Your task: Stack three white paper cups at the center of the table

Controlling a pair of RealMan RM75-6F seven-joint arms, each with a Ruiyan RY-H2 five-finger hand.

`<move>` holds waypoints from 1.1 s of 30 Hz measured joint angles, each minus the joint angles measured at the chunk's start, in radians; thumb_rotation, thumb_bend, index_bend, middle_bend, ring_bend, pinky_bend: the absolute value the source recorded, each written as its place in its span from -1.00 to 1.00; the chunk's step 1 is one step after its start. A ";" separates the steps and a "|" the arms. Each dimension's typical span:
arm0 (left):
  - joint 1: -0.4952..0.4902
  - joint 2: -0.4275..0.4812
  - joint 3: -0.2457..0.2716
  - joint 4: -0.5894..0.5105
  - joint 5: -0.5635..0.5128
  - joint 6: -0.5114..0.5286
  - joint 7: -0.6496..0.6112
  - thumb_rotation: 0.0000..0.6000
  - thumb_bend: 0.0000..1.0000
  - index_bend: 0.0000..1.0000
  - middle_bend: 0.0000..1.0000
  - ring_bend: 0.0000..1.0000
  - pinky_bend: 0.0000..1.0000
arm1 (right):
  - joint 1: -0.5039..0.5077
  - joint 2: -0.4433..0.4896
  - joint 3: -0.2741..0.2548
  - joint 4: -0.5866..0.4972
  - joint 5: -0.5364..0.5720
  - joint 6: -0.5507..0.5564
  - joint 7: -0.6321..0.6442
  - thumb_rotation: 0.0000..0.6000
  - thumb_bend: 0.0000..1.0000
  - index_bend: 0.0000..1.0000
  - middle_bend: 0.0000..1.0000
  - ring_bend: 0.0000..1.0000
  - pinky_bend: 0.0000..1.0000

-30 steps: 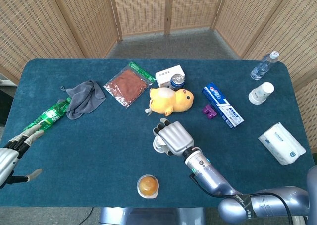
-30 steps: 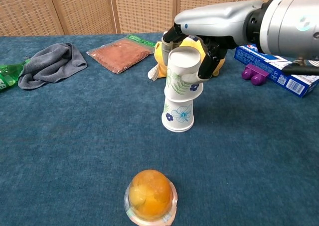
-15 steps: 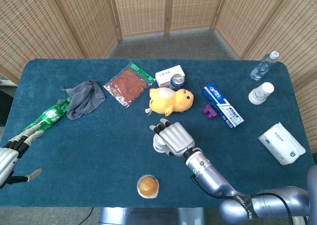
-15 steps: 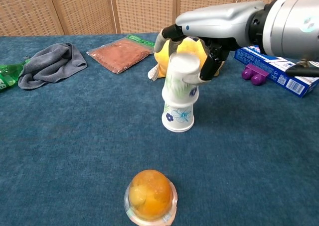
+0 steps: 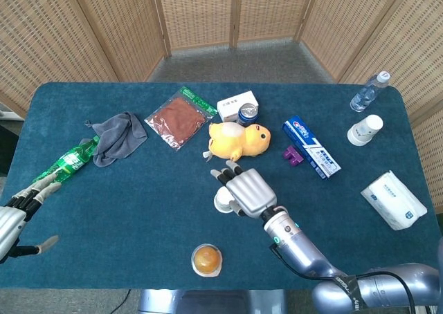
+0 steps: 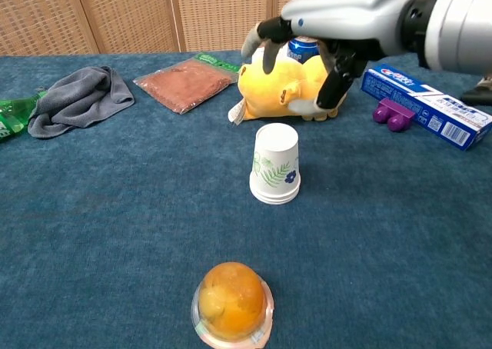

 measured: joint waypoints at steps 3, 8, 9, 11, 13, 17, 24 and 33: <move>0.002 0.000 -0.001 0.000 0.000 0.005 0.004 1.00 -0.42 -0.97 -1.00 -1.00 -0.74 | -0.031 0.023 -0.015 -0.013 -0.060 0.032 0.015 1.00 -0.17 -0.76 -0.73 -0.97 -0.32; 0.013 -0.009 -0.005 -0.001 0.002 0.027 0.036 1.00 -0.42 -0.97 -1.00 -1.00 -0.74 | -0.122 0.072 -0.066 -0.008 -0.230 0.113 0.075 1.00 -0.22 -0.84 -0.91 -1.00 -0.55; 0.015 -0.011 -0.005 -0.001 0.003 0.030 0.041 1.00 -0.42 -0.97 -1.00 -1.00 -0.74 | -0.145 0.083 -0.078 -0.003 -0.266 0.133 0.093 1.00 -0.23 -0.86 -0.92 -1.00 -0.56; 0.019 -0.016 -0.006 -0.002 0.004 0.036 0.057 1.00 -0.42 -0.97 -1.00 -1.00 -0.74 | -0.206 0.111 -0.106 0.014 -0.343 0.183 0.148 1.00 -0.24 -0.87 -0.93 -1.00 -0.56; 0.024 -0.024 -0.007 -0.004 0.005 0.043 0.075 1.00 -0.42 -0.97 -1.00 -1.00 -0.74 | -0.257 0.135 -0.127 0.033 -0.387 0.223 0.206 1.00 -0.24 -0.87 -0.93 -1.00 -0.56; 0.032 -0.039 -0.011 -0.007 0.006 0.058 0.115 1.00 -0.42 -0.97 -1.00 -1.00 -0.74 | -0.378 0.188 -0.169 0.095 -0.461 0.313 0.353 1.00 -0.24 -0.87 -0.93 -1.00 -0.56; 0.045 -0.077 -0.024 -0.008 0.010 0.087 0.173 1.00 -0.42 -0.97 -1.00 -1.00 -0.74 | -0.542 0.238 -0.200 0.244 -0.524 0.422 0.564 1.00 -0.25 -0.86 -0.93 -1.00 -0.56; 0.059 -0.111 -0.024 -0.011 0.002 0.092 0.215 1.00 -0.42 -0.97 -1.00 -1.00 -0.74 | -0.682 0.246 -0.199 0.406 -0.567 0.493 0.716 1.00 -0.27 -0.86 -0.93 -1.00 -0.56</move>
